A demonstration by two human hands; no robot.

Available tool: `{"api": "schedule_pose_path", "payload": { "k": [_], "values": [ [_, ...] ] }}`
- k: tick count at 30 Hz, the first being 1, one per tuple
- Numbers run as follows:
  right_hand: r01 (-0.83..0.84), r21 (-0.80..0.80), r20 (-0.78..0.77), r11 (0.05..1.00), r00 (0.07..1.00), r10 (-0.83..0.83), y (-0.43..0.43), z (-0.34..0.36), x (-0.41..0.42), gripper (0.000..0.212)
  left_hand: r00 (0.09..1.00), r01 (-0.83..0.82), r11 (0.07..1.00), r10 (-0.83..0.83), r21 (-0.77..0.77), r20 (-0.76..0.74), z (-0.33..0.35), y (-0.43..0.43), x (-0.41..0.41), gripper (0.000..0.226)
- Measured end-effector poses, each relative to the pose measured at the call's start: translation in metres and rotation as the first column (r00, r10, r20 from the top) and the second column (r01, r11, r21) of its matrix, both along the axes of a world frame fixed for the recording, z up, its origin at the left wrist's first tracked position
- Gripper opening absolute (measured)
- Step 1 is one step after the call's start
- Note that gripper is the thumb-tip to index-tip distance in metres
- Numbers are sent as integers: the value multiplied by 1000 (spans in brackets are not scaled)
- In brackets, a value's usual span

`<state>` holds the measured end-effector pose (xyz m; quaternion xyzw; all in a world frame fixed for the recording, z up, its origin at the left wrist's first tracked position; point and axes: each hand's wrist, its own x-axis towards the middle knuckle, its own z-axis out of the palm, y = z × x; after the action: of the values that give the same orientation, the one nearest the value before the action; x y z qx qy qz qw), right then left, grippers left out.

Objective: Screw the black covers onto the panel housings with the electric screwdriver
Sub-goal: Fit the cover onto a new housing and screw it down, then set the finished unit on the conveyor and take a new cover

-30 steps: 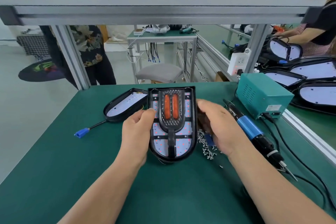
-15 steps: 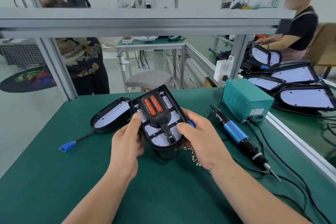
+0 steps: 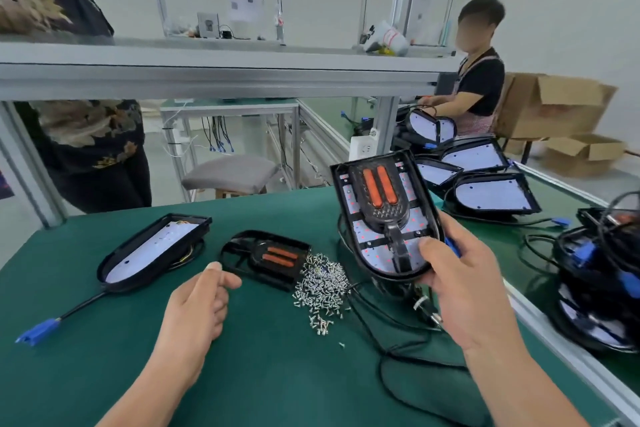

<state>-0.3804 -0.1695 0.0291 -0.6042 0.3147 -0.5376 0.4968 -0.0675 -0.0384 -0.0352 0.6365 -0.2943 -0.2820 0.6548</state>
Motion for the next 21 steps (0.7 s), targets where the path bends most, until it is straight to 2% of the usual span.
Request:
{"api": "schedule_pose_path", "payload": {
  "k": [6, 10, 12, 14, 18, 21],
  "values": [
    [321, -109, 40, 941, 947, -318, -21, 15, -89, 45, 1000, 22, 1000, -22, 6, 16, -5, -3, 3, 49],
    [477, -57, 86, 877, 877, -472, -42, 18, -136, 40, 999, 41, 999, -40, -11, 29, -6, -3, 5, 48],
    [548, -8, 87, 836, 833, -546, -49, 17, -156, 45, 998, 44, 999, -43, -24, 37, -8, -3, 6, 47],
    [597, 0, 107, 802, 798, -593, -53, 18, -173, 49, 999, 39, 999, -39, -25, 24, -10, -6, 8, 48],
    [649, -67, 151, 758, 758, -635, -52, 25, -199, 38, 999, 0, 1000, 0, -15, -47, -12, -15, 9, 48],
    [682, -49, 214, 729, 720, -660, -54, 33, -211, 33, 993, 20, 1000, -19, 11, -115, -11, -18, 15, 49]
  ]
}}
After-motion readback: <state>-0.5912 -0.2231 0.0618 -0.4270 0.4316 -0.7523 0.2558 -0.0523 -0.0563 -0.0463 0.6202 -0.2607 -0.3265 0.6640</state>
